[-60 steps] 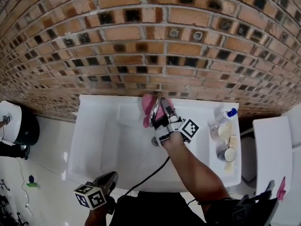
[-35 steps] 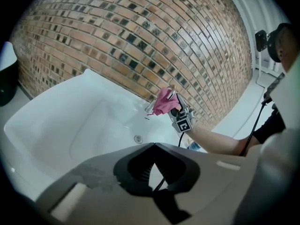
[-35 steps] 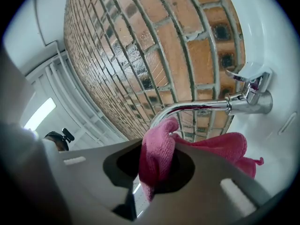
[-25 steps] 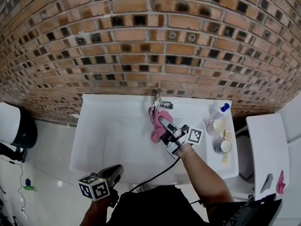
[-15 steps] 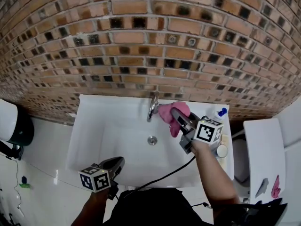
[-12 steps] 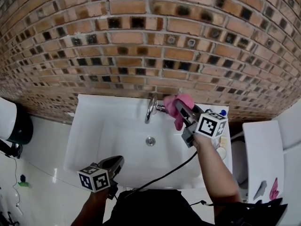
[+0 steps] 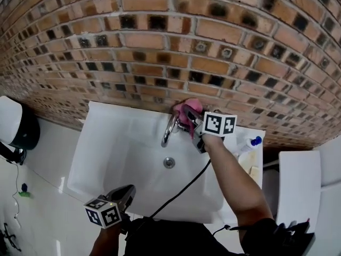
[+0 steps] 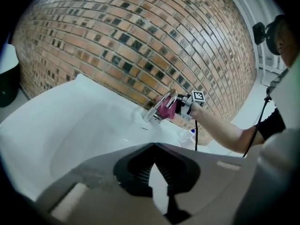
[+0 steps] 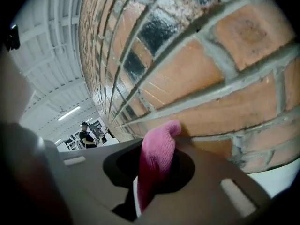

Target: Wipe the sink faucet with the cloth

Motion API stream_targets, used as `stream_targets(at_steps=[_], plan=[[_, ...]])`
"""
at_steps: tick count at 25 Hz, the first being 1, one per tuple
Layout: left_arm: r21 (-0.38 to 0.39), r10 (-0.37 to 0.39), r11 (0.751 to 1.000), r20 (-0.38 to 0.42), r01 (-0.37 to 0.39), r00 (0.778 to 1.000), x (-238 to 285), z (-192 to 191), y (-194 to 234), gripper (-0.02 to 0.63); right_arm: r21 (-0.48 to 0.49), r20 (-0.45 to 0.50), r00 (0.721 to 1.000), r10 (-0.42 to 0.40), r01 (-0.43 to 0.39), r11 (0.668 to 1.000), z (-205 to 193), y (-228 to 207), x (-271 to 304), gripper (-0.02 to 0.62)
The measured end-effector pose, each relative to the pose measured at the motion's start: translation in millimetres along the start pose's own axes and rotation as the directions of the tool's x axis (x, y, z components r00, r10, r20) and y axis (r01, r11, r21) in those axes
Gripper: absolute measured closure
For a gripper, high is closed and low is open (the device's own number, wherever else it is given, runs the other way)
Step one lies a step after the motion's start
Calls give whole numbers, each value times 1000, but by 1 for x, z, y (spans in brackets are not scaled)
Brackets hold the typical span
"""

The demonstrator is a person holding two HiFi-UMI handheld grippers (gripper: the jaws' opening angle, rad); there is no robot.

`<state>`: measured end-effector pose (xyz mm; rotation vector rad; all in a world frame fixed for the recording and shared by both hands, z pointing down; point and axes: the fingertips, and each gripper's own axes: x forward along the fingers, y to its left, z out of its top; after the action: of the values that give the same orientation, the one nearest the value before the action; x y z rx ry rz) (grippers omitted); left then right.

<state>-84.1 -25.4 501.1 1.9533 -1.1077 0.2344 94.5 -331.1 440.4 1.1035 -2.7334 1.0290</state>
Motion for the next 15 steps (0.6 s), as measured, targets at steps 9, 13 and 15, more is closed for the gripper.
stream_targets(at_steps=[9,13,15], plan=[[-65,51,997,18,-50,999,-10,-19,9,601,272,58,990,130,-141,952,7,15,28,551],[-55,24,998,23,-23,999,-10,-18,7,601,227,32,991,131,-135,965,13,30,23,551],[-47,10,999,26,-9,1000,-12,-17,7,601,200,17,987,162,-163,966,15,44,22,551]])
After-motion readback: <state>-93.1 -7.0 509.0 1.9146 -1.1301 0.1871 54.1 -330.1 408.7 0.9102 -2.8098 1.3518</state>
